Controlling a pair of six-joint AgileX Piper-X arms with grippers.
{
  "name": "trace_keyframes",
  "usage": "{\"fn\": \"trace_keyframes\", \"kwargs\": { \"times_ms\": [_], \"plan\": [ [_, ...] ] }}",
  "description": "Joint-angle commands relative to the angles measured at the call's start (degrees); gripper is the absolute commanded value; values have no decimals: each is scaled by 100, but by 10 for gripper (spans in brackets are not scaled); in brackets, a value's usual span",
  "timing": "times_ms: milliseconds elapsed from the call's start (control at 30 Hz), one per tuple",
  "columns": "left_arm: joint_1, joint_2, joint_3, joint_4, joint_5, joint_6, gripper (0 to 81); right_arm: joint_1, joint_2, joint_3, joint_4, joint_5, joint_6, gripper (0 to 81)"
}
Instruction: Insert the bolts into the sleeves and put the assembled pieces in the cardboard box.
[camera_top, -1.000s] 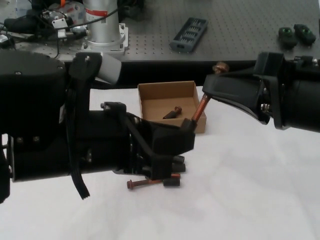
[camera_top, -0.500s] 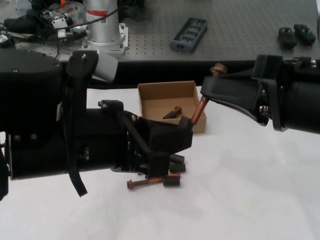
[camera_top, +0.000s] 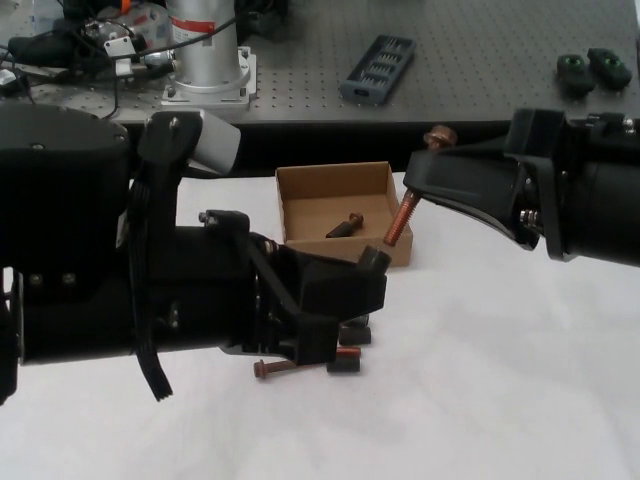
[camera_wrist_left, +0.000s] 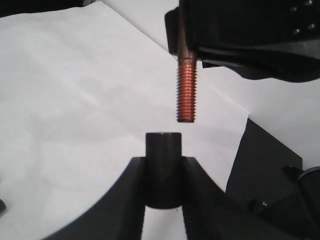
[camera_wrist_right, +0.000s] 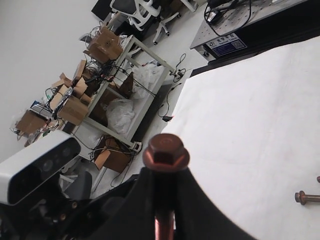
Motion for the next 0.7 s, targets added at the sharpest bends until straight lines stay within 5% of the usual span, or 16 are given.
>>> {"fn": "trace_keyframes", "kwargs": {
  "times_ms": [0,667],
  "plan": [
    [-6,-61,-8,-36,62,22,6,-32,-15,-27,-86,19,-71,19],
    [-6,-61,-8,-479,313,10,6,-32,-15,-27,-2,15,-215,19]
  ]
}}
